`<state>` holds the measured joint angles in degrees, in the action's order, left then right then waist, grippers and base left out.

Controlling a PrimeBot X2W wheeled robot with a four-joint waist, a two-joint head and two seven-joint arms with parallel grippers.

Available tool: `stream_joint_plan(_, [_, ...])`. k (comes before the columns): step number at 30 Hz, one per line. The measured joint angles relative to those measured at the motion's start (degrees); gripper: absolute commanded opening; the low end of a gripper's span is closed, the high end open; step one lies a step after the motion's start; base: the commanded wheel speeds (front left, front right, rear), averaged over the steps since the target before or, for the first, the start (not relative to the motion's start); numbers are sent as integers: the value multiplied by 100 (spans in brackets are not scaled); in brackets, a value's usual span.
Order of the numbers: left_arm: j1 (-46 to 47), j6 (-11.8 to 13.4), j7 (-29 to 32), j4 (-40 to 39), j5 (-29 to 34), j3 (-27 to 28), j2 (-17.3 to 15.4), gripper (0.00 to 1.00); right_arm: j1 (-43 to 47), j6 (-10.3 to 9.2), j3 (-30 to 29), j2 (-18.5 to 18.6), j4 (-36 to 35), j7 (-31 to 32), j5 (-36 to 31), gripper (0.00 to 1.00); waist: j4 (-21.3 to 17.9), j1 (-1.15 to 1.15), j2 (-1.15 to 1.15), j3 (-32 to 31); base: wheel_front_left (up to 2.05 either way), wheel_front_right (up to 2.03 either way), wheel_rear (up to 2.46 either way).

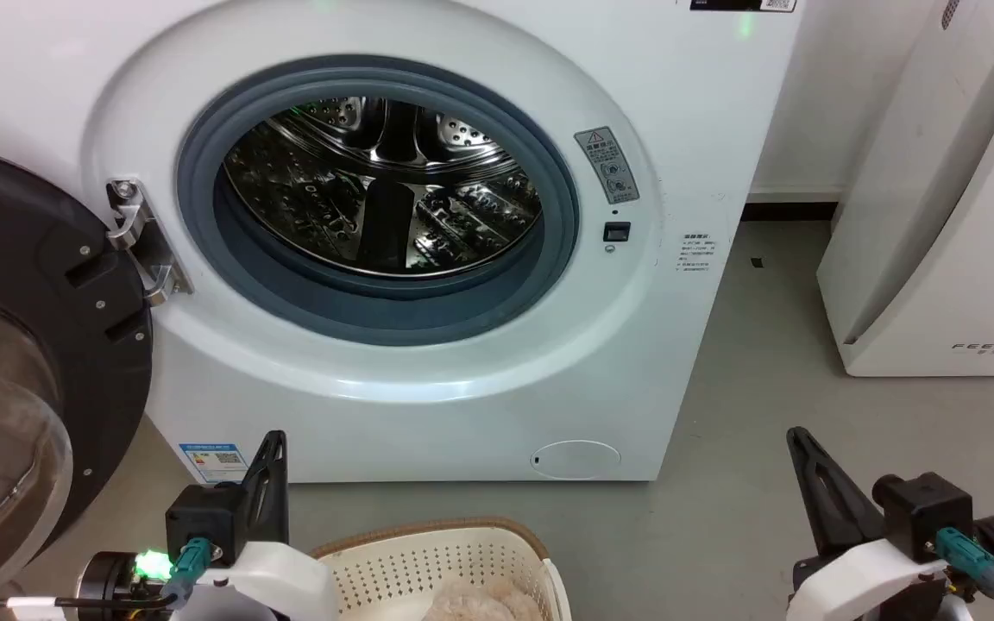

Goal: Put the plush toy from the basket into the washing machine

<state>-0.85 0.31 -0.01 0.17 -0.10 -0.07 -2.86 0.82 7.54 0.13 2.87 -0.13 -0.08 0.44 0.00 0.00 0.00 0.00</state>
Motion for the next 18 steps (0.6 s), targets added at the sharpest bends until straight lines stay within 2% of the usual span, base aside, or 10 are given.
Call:
stream_joint_plan(10, [0, 0, -1, 0, 0, 0, 0, 0, 0, 0, 0, 0, 0, 0, 0, 0, 0, 0, 0, 0, 0, 0, 0])
stream_joint_plan(11, [0, 0, 0, 0, 0, -2, 0, 100, 0, 0, -1, 0, 0, 0, 0, 100, 0, 0, 0, 0, 0, 0, 0])
stream_joint_plan(18, [-5, 5, -2, 4, -1, -13, 0, 100, 2, 0, 10, 0, -1, -2, 10, 100, -1, 0, 0, 2, 0, 0, 0])
